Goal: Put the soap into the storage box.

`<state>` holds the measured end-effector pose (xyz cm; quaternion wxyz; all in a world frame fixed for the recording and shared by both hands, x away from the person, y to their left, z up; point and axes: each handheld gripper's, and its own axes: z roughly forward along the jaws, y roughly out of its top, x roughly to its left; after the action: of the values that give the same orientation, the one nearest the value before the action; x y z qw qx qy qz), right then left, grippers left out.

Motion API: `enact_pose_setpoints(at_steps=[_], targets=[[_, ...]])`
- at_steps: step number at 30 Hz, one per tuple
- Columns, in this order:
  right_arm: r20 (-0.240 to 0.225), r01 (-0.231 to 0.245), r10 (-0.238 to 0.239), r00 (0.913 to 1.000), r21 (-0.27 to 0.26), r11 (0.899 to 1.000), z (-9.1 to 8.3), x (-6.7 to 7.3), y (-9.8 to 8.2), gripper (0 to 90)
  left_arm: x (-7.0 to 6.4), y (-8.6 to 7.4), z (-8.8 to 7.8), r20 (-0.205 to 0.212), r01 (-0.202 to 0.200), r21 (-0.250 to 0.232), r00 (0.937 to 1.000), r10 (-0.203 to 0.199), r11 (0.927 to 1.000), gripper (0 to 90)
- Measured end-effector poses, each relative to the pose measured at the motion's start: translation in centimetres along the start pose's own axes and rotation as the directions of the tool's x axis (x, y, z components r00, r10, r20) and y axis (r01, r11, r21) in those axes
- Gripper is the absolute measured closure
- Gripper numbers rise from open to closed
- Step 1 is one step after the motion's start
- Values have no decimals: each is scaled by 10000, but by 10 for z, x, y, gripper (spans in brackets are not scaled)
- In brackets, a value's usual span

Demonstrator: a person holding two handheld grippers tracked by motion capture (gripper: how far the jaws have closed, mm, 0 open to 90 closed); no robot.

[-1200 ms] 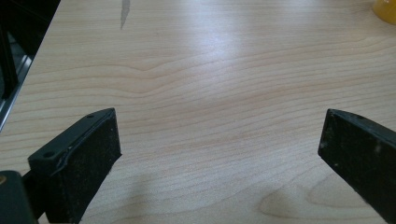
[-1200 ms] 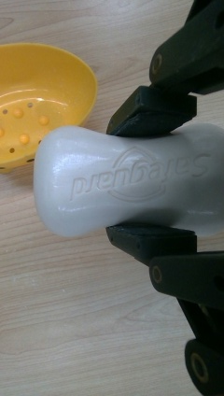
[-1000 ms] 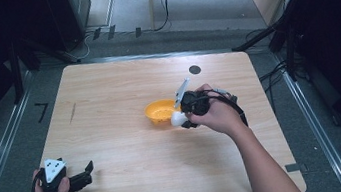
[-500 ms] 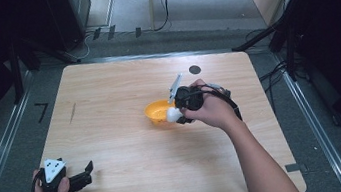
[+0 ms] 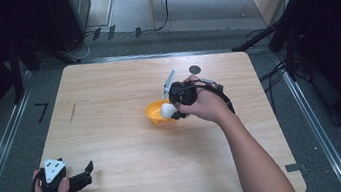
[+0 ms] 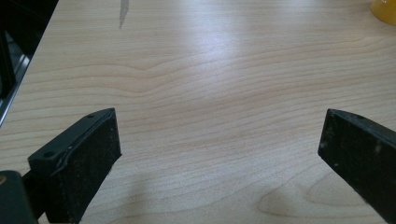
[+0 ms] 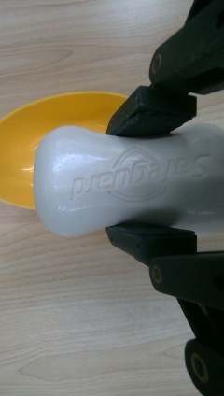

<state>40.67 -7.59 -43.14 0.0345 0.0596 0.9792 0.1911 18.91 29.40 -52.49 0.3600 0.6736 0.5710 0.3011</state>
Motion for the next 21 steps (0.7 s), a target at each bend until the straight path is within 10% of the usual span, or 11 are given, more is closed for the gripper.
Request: enact_pose_setpoints(at_steps=[21], targets=[[-51,373,-371,9993,338,9987,15,-17,24,505,0,0,0,26,-7,-13,10000,7,10000,0]])
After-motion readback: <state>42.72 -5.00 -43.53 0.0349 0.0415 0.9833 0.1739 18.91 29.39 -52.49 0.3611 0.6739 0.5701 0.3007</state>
